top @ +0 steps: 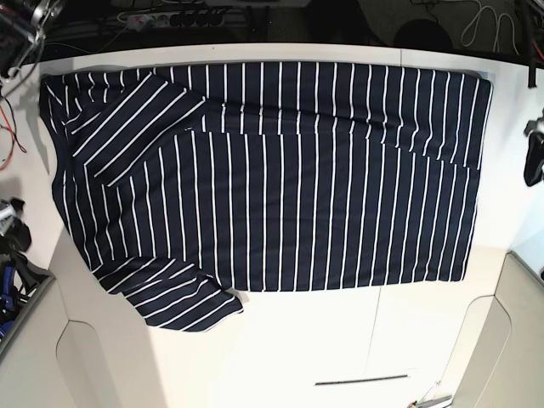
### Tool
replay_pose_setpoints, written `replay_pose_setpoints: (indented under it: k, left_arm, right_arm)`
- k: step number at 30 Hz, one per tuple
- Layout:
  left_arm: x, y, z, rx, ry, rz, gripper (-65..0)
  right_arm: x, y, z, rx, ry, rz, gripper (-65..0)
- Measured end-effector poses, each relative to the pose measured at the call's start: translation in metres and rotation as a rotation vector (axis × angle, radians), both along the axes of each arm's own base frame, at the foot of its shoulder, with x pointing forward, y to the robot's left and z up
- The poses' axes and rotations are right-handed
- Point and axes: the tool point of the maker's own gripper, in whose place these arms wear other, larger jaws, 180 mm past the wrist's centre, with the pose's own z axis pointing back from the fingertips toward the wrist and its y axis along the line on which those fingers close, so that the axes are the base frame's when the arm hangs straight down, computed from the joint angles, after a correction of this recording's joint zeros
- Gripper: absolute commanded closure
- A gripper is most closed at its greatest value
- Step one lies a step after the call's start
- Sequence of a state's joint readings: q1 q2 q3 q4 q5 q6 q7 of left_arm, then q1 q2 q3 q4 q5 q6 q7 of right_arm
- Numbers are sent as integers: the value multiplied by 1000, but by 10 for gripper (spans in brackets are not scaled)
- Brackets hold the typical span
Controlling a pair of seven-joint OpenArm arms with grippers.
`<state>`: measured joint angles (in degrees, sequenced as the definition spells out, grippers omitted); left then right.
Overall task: Fold the T-shirt properly
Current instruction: 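Grasp the shirt's side edges midway along with both grippers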
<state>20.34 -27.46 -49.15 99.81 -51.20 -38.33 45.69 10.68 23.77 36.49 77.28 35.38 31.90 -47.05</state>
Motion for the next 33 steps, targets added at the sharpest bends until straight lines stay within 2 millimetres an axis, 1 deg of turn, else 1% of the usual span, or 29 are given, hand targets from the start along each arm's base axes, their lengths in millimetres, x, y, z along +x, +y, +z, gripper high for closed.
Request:
replay_pose_setpoints:
  k: [2,4,6,10,13,15,18,21,23,25,28,31,32,33]
  left_arm:
    - [13,-4,-3,19,10,-17,-347]
    - [24,-9,-13,26,34,-29,-347]
    - [35,-13,-25,27,54,-40,-347]
    - [61,-9,-44,-1,55,-15,-347]
    - [81,-10,-65,-32,82,-12,-347]
    - [98,-14,-77,-41,103,-19,-347]
    - [125,-19,-88,-58,111,-28,-347]
    - [142,-14,-106,-74,158,15,-347]
    - [148,-10,-116,-84,186,41,-347]
    - [154,-8,-123,-110,200,60,-347]
    - [164,-7,-126,-128,204,73,-346]
    - [168,-8,-131,-149,218,81,-346]
    - [167,-10,-134,-151,230,79,-346]
    - [168,-11,-135,-151,226,77,-346]
  right_arm:
    - [16,7,-8,45,-9,3,-332]
    - [28,10,-18,67,-4,0,-332]
    - [36,10,-33,66,35,-10,-332]
    - [48,15,-53,104,81,-14,-332]
    - [47,17,-67,140,106,-27,-332]
    - [44,15,-76,155,112,-48,-332]
    - [36,14,-92,160,159,-57,-332]
    - [33,16,-98,174,175,-58,-332]
    - [32,15,-100,175,180,-65,-332]
    - [31,16,-102,177,184,-65,-332]
    - [31,15,-102,174,186,-65,-332]
    - [30,15,-103,173,189,-64,-333]
    - [30,16,-103,176,187,-66,-337]
    - [31,16,-104,181,177,-72,-354]
